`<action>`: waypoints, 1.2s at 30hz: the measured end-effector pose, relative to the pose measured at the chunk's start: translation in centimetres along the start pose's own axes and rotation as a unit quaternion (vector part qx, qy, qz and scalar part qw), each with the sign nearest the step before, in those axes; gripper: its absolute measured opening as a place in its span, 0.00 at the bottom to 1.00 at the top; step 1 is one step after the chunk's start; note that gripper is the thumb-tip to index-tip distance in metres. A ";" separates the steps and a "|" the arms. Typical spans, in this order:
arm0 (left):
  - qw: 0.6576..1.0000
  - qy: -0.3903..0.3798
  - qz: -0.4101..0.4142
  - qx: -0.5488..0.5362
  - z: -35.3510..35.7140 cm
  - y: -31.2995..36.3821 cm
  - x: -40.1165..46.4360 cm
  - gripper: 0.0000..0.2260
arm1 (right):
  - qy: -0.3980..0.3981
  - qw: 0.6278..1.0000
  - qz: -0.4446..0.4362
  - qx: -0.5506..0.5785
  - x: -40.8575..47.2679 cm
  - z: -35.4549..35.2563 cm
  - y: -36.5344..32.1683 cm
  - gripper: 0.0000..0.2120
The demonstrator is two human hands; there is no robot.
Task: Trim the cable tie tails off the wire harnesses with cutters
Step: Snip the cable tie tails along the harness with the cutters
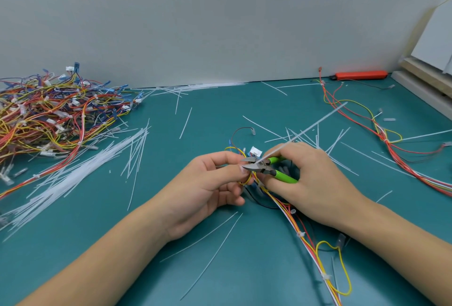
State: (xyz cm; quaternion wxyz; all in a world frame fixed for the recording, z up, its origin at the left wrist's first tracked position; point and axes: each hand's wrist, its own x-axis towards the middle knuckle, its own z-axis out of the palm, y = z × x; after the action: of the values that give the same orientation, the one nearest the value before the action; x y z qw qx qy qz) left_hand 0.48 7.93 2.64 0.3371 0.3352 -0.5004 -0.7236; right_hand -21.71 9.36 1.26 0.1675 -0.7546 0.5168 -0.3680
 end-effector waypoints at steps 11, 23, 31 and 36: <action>1.000 -0.002 0.002 0.002 -0.1 -0.1 0.0 0.04 | -0.001 1.000 0.008 -0.002 0.0 0.0 -0.1 0.07; 1.000 -0.012 0.002 0.006 0.0 0.0 0.0 0.01 | -0.001 0.999 0.028 -0.043 -0.2 -0.2 -0.2 0.13; 1.000 -0.005 -0.001 0.002 0.0 0.1 -0.1 0.03 | -0.014 1.000 0.019 -0.017 -0.1 -0.2 -0.2 0.04; 1.000 -0.003 -0.002 0.004 -0.1 0.0 0.0 0.05 | -0.017 1.000 0.014 -0.006 -0.2 -0.3 -0.3 0.09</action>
State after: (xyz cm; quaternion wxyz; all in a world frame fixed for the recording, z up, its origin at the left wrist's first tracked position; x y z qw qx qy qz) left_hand 0.55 7.93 2.64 0.3323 0.3353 -0.5037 -0.7235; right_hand -21.76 9.68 1.54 0.1771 -0.7542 0.5269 -0.3495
